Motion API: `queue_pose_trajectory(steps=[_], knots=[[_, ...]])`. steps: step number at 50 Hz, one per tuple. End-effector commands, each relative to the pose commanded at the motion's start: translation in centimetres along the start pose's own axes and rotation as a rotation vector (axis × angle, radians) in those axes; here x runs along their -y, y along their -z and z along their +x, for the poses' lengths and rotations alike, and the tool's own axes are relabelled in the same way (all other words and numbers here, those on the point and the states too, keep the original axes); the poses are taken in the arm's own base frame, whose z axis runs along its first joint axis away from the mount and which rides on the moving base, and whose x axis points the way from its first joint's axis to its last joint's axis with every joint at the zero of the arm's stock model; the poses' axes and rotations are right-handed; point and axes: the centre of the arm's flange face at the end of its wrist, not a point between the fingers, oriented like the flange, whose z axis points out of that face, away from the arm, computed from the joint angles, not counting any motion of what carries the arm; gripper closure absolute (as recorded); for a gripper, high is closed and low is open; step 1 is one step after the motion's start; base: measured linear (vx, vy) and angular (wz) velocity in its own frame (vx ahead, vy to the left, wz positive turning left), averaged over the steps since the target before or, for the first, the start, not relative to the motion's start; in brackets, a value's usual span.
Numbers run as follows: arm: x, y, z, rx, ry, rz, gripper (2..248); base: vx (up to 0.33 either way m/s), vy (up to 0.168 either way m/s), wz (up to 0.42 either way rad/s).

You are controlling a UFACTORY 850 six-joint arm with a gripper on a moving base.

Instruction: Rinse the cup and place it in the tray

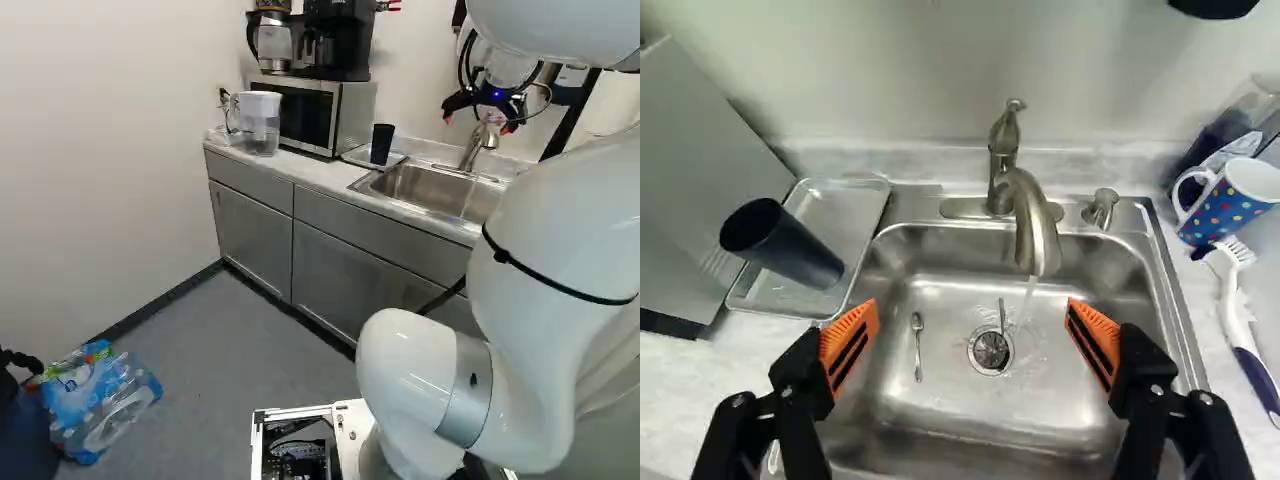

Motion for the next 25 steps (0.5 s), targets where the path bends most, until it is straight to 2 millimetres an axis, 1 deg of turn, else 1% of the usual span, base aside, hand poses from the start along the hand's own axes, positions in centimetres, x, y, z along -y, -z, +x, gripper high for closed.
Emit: queue_pose_trajectory(steps=[16, 25], knots=[[-0.1, 1.2, 2.1, -0.109, -0.003, 0.004, 3, 0.000, 0.000, 0.000], [-0.1, 1.4, 3.5, -0.169, -0.004, 0.007, 3, 0.000, 0.000, 0.000]])
